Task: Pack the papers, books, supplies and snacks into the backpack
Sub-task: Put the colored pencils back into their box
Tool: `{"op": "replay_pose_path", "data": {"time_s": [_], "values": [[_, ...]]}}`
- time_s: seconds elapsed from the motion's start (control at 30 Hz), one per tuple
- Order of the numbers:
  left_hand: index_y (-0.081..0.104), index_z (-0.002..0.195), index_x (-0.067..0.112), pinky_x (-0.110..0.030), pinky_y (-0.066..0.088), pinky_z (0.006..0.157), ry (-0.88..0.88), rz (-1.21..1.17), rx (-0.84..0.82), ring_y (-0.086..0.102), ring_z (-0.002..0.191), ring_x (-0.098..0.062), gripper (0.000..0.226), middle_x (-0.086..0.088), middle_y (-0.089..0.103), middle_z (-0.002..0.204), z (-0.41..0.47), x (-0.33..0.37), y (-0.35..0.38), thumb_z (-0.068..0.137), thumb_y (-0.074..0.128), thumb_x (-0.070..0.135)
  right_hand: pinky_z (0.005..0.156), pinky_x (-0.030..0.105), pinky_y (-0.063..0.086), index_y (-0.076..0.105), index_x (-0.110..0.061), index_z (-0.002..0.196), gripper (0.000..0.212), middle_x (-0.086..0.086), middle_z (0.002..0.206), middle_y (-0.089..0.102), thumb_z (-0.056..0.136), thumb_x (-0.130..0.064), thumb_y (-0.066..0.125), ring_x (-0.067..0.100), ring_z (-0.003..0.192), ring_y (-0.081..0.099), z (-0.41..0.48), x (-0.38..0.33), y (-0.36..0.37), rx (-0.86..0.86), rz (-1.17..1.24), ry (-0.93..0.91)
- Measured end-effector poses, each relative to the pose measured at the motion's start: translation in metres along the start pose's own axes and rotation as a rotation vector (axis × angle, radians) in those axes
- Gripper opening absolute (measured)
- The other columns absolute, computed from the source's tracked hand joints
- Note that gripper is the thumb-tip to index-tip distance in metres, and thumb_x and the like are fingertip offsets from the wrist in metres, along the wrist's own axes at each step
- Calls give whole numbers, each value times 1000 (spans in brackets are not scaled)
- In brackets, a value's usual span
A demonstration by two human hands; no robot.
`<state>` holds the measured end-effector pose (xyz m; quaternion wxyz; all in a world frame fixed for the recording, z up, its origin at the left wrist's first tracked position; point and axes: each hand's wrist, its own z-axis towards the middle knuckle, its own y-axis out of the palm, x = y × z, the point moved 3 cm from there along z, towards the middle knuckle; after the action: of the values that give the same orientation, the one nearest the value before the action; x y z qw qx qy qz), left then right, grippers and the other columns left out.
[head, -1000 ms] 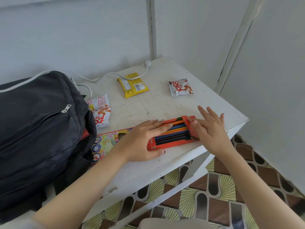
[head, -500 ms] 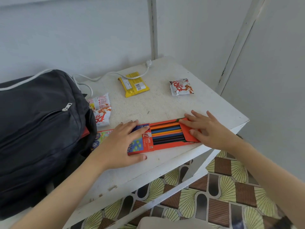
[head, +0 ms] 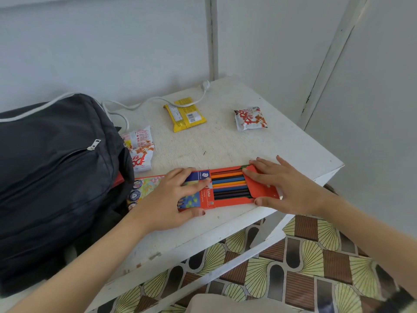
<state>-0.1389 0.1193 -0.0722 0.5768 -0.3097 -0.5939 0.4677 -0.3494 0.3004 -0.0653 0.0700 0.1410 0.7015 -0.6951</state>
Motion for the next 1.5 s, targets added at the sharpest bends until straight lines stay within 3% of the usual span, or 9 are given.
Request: {"op": "replay_pose_path", "data": {"time_s": [0.4,0.53,0.73,1.03,1.17,1.23,1.3,1.4,1.5], "values": [[37,139,37,-29,19,108,-28,-20,-7,15,133,-13,85,-4,31,146,13,6,3,71,25,85,115,43,-11,14,-34,148,88,2,157,15,75,-83,9,14,146,4,12,-11,7,-3,-31,22],[38,139,35,-32,23,110,-39,-7,-13,18,134,-16,78,-5,31,146,21,11,6,72,36,75,114,43,-12,11,-35,148,87,0,158,13,75,-82,8,5,141,-3,14,-16,8,-1,-42,30],[37,140,37,-38,25,111,-36,9,-24,19,137,-21,73,-7,31,148,29,14,9,75,39,70,112,41,-14,9,-35,148,85,1,158,13,76,-80,11,4,139,-4,22,-21,11,16,-22,26],[39,139,36,-32,19,109,-24,35,-8,25,135,-24,72,-8,35,146,28,15,8,75,42,70,112,46,-17,11,-38,147,83,-2,158,9,76,-77,-5,9,145,-1,28,-23,14,0,44,52],[21,138,48,-25,5,109,-51,27,-48,15,140,-16,80,0,24,153,26,10,2,67,42,77,111,53,-13,18,-41,146,66,-5,158,15,84,-66,15,14,146,6,30,-24,14,18,90,107],[21,140,46,-26,-1,111,-72,37,-41,12,142,-16,87,1,22,154,23,5,0,63,41,81,110,54,-15,22,-40,145,63,-6,156,19,85,-56,29,12,145,9,30,-26,14,54,154,138],[31,141,40,-31,6,114,-87,2,4,20,140,-18,91,0,28,151,19,2,-1,62,40,85,109,54,-17,21,-40,146,64,-8,155,23,84,-54,34,9,145,10,29,-27,13,90,206,154],[44,135,38,-33,24,108,-71,-40,69,34,130,-17,77,2,39,143,17,2,-1,67,50,74,108,55,-19,11,-45,144,67,-11,153,27,83,-58,35,8,144,10,31,-28,12,107,219,150],[47,133,37,-28,23,104,-58,-47,71,34,127,-15,71,3,42,141,19,4,-1,70,51,69,108,56,-22,-5,-50,138,70,-15,150,32,83,-58,37,8,145,7,32,-29,11,91,220,152]]}}
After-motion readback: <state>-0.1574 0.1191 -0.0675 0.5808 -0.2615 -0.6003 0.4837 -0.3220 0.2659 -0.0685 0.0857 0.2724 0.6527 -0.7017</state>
